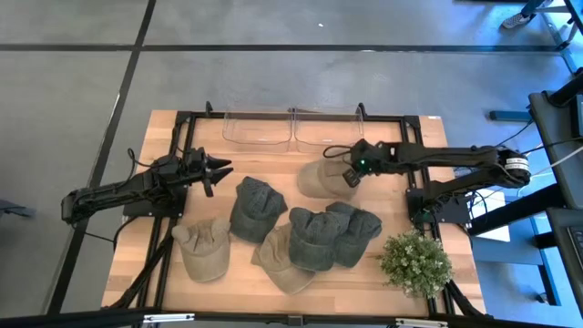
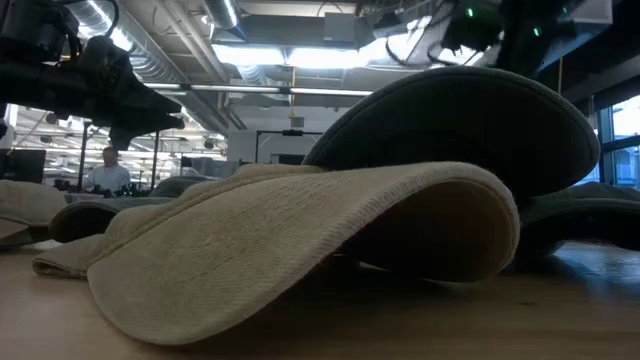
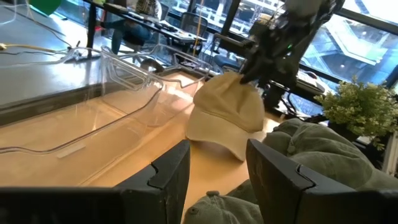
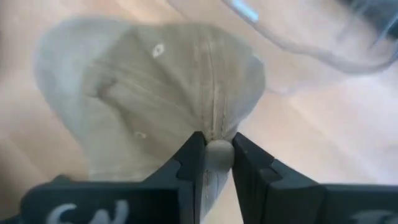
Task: Pick & Place hat
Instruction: Put the top brown cap into the right transparent bin
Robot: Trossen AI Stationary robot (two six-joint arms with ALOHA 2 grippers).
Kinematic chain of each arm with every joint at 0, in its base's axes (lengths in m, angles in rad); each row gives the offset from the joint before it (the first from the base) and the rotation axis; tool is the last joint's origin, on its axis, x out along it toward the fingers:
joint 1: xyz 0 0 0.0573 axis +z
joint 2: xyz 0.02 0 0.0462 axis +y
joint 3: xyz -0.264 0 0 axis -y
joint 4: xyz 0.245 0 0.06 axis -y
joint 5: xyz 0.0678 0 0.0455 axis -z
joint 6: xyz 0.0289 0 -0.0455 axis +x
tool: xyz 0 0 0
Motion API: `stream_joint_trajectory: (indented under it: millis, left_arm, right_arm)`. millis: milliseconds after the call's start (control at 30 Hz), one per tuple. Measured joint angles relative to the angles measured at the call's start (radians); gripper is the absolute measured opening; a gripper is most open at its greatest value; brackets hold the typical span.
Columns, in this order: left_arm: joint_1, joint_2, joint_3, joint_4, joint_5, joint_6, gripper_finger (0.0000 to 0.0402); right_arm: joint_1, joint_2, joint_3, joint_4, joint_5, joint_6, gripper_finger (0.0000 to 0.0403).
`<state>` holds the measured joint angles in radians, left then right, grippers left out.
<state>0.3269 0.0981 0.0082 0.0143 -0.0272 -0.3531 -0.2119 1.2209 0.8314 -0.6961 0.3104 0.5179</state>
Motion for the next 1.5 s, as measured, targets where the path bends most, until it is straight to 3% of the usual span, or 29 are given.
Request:
stream_joint_trajectory:
  millis: [167, 400, 667, 1033, 1500]
  left_arm:
    - [0.000, 0.000, 0.000, 0.003, -0.030, 0.036, 0.0153]
    - [0.000, 0.000, 0.000, 0.004, -0.032, 0.079, 0.0153]
    - [0.000, 0.000, 0.000, 0.005, -0.032, 0.079, 0.0153]
    - [0.000, 0.000, 0.000, 0.005, -0.033, 0.079, 0.0153]
    - [0.000, 0.000, 0.000, 0.005, -0.033, 0.079, 0.0153]
  right_arm:
    - [0.000, 0.000, 0.163, -0.108, 0.006, -0.080, 0.0065]
    - [0.000, -0.001, 0.351, -0.112, 0.024, -0.210, 0.0065]
    - [-0.030, -0.001, 0.493, -0.109, 0.269, -0.346, 0.0065]
    - [-0.221, 0.047, 0.517, -0.082, 0.306, -0.498, 0.0065]
    - [-0.387, 0.212, 0.517, -0.096, 0.289, -0.530, 0.0065]
